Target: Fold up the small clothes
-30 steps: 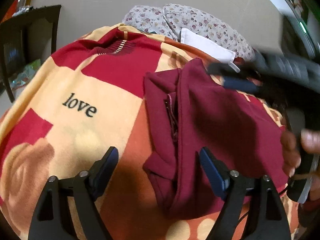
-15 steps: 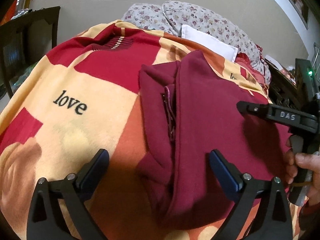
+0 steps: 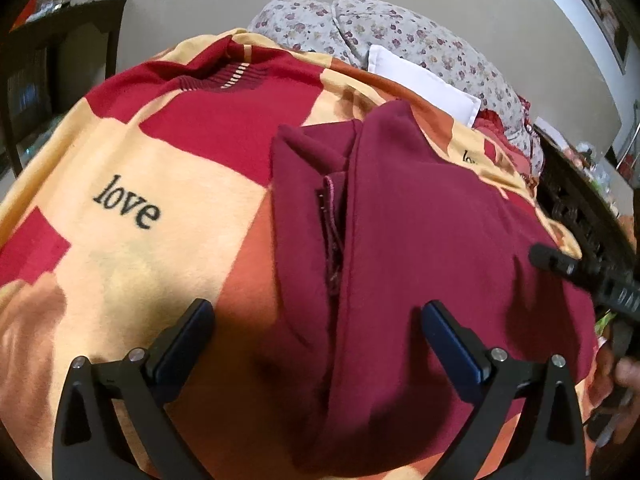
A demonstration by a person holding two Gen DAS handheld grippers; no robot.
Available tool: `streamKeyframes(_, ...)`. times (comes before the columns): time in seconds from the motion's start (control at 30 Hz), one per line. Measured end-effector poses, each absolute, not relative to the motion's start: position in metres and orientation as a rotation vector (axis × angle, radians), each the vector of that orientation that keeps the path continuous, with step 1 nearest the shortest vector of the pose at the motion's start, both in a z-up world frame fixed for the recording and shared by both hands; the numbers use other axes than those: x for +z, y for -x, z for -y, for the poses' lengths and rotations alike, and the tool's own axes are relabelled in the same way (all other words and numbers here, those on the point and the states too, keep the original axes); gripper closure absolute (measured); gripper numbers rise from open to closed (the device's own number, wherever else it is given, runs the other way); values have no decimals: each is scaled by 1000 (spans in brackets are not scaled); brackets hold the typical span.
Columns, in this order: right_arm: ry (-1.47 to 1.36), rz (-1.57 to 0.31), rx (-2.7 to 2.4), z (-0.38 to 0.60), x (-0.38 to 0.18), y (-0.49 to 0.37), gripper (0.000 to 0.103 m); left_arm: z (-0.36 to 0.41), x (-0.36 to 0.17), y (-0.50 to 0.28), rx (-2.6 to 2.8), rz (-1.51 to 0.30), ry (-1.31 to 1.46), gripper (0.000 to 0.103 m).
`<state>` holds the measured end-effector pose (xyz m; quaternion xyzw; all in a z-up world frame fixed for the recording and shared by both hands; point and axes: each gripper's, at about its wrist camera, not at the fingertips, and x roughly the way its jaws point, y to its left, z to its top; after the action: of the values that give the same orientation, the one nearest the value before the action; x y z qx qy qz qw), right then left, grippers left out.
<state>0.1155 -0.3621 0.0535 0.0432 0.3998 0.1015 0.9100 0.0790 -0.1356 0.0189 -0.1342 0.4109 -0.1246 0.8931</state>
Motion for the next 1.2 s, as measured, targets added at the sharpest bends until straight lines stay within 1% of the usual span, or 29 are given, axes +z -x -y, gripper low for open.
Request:
streamKeyframes(0.07,-29,-800,174,362,54,-111,40,137,19,-83,-273,-861,305,0)
streamKeyframes(0.13,2,-792,166,363,51,-110,48,139,18,-87,-295,-866,335,0)
streamKeyframes(0.2,12,-782,147,364,45,-109,50,141,17,-90,-322,-863,374,0)
streamKeyframes(0.3,27,-756,121,364,32,-106,50,148,16,-94,-386,-874,405,1)
streamKeyframes(0.37,31,-729,114,364,27,-103,50,152,16,-97,-404,-880,405,23)
streamKeyframes(0.4,24,-721,114,365,28,-102,50,153,15,-100,-413,-896,412,44)
streamKeyframes(0.43,8,-721,115,367,30,-101,50,151,14,-103,-414,-912,429,55)
streamKeyframes(0.47,-16,-715,115,370,34,-99,50,147,14,-106,-423,-920,469,60)
streamKeyframes(0.5,-31,-700,116,372,38,-95,50,143,14,-108,-431,-928,496,70)
streamKeyframes(0.53,-29,-689,115,373,40,-94,50,140,14,-110,-435,-941,514,77)
streamKeyframes(0.67,-17,-708,98,376,26,-97,50,142,32,-106,-464,-938,520,80)
streamKeyframes(0.8,-18,-668,106,379,20,-94,50,160,68,-93,-516,-887,485,81)
streamKeyframes(0.87,-46,-667,119,383,20,-94,50,180,91,-84,-576,-855,453,82)
streamKeyframes(1.0,-152,-673,163,398,24,-94,51,227,118,-68,-682,-828,382,82)
streamKeyframes(1.07,-276,-676,214,416,26,-93,51,252,123,-62,-728,-830,348,82)
streamKeyframes(1.13,-467,-670,269,442,25,-89,51,276,118,-55,-769,-839,320,82)
streamKeyframes(1.17,-647,-650,306,467,21,-86,51,284,113,-54,-778,-847,315,82)
streamKeyframes(1.2,-757,-631,334,482,17,-83,51,292,105,-53,-785,-864,315,82)
